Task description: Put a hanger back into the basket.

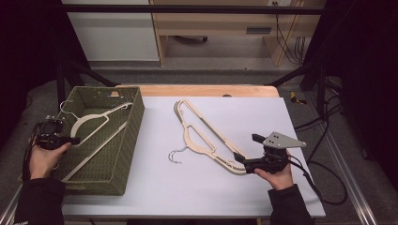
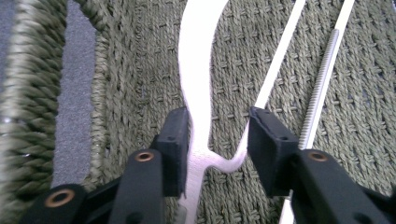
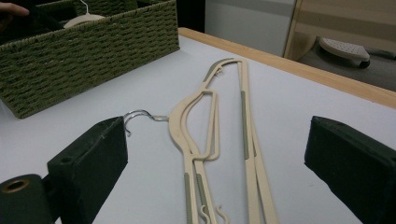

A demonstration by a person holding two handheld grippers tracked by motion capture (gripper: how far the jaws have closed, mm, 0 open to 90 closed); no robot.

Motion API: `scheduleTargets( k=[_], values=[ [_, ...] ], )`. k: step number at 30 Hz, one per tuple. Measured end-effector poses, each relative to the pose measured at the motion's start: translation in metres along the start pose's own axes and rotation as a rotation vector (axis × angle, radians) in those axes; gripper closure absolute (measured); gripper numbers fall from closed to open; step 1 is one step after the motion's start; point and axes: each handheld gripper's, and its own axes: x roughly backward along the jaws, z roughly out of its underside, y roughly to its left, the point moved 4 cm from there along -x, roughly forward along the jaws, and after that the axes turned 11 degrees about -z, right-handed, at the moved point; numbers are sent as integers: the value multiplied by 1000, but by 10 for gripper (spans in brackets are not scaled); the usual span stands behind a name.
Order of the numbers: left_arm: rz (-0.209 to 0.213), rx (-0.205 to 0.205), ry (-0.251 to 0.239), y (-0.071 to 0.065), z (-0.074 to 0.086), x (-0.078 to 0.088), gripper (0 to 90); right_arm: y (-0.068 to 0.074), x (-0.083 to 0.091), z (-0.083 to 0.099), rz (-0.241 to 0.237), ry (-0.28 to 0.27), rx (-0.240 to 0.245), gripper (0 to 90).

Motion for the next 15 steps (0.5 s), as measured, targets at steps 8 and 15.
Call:
scheduleTargets(
  k=[8,15],
  values=[
    [12,26,-56,3,-2,13,487,0,1,-1,-2,-4,4,64],
    [57,11,-222,-12,-16,43,400,0,3,-2,4,-13,-2,62]
  ],
)
